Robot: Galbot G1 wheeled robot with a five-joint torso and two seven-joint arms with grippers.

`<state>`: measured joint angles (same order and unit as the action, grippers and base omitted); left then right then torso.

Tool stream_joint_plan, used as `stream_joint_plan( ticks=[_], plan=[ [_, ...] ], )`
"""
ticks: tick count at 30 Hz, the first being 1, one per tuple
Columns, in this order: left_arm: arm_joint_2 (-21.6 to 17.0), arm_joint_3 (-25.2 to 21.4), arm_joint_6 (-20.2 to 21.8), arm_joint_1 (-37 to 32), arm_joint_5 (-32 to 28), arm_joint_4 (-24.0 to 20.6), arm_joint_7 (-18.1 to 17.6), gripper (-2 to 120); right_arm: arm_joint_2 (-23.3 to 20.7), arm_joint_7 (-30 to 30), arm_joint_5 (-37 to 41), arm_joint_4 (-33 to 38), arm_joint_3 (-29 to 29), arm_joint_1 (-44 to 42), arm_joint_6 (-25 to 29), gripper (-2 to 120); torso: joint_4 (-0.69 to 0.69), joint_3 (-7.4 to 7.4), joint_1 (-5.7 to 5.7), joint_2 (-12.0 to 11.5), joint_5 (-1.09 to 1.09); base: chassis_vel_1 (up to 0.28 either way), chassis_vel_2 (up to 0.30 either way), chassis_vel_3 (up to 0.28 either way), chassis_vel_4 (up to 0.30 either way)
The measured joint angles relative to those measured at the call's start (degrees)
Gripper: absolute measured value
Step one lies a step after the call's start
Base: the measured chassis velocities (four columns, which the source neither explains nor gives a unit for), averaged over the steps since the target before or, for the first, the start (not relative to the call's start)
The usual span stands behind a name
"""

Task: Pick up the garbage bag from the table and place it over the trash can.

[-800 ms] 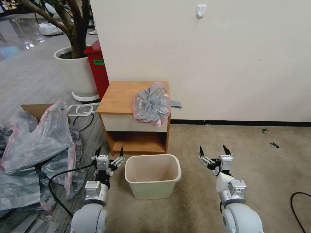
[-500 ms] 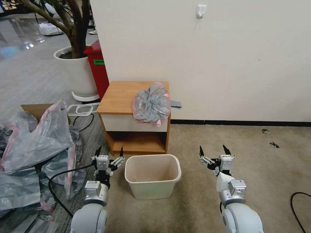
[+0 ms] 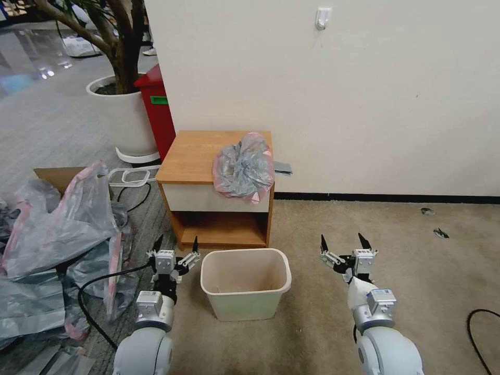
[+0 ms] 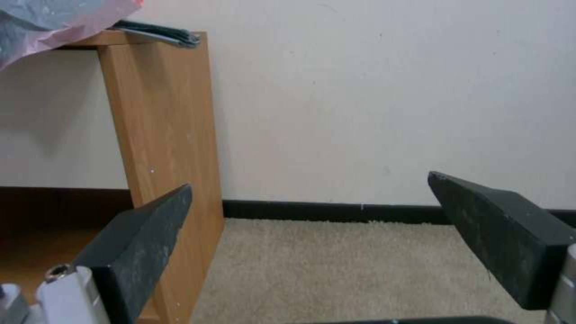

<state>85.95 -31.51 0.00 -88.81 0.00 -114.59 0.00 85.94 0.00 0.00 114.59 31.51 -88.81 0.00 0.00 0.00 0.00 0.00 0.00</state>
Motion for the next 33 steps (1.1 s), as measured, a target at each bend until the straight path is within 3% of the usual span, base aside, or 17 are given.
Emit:
stream_joint_plan(
  ticks=[5, 8, 11, 12, 14, 24, 28, 29, 33],
  plan=[
    [-0.38, -0.07, -0.05, -0.09, -0.23, 0.00, -0.08, 95, -0.06, 0.01, 0.22, 0.03, -0.08, 0.00, -0.07, 100, 0.00, 0.00, 0.00, 0.00, -0.01, 0.000, 0.000, 0.000, 0.000],
    [-3.29, -1.12, -1.01, -0.98, -2.62, 0.00, -0.93, 98, -0.28, 0.13, 0.88, 0.21, -0.33, -0.02, -0.35, 100, -0.01, 0.00, 0.00, 0.00, -0.01, 0.000, 0.000, 0.000, 0.000],
    [-11.08, -3.92, -3.82, -3.44, -8.91, 0.25, -3.35, 100, -2.42, 1.99, 7.54, 2.12, -3.26, -0.25, -3.22, 100, 0.02, 0.00, 0.00, 0.00, -0.02, 0.000, 0.000, 0.000, 0.000],
    [-11.08, -3.92, -3.82, -3.44, -8.91, 0.25, -3.35, 100, -2.42, 1.99, 7.54, 2.12, -3.26, -0.25, -3.22, 100, 0.02, 0.00, 0.00, 0.00, -0.02, 0.000, 0.000, 0.000, 0.000],
    [-14.99, -5.43, -5.20, -4.63, -12.12, 0.38, -4.60, 100, -3.20, 2.68, 10.03, 2.76, -4.29, -0.36, -4.35, 100, 0.02, 0.00, 0.00, 0.00, 0.02, 0.000, 0.000, 0.000, 0.000],
    [-15.37, -4.53, -5.20, -5.73, -14.54, 0.74, -3.74, 100, -4.14, 2.03, 13.82, 2.02, -4.77, 0.73, -4.57, 100, 0.00, 0.00, 0.00, 0.00, 0.00, 0.000, 0.000, 0.000, 0.000],
    [-15.31, -4.17, -6.29, -5.97, -15.05, 0.39, -3.33, 100, -5.26, 3.26, 26.87, -0.45, -6.07, 6.16, -3.76, 100, 0.00, 0.00, 0.00, 0.00, -0.01, 0.000, 0.000, 0.000, 0.000],
    [-15.31, -4.17, -6.29, -5.97, -15.05, 0.39, -3.33, 100, -5.26, 3.26, 26.87, -0.45, -6.07, 6.16, -3.76, 100, 0.00, 0.00, 0.00, 0.00, -0.01, 0.000, 0.000, 0.000, 0.000],
    [-15.29, -4.11, -6.85, -6.68, -15.16, -0.61, -2.17, 100, -5.13, 5.95, 42.75, -3.39, -8.70, 13.74, -3.77, 100, 0.00, 0.00, 0.00, 0.00, 0.00, 0.000, 0.000, 0.000, 0.000]
  ],
)
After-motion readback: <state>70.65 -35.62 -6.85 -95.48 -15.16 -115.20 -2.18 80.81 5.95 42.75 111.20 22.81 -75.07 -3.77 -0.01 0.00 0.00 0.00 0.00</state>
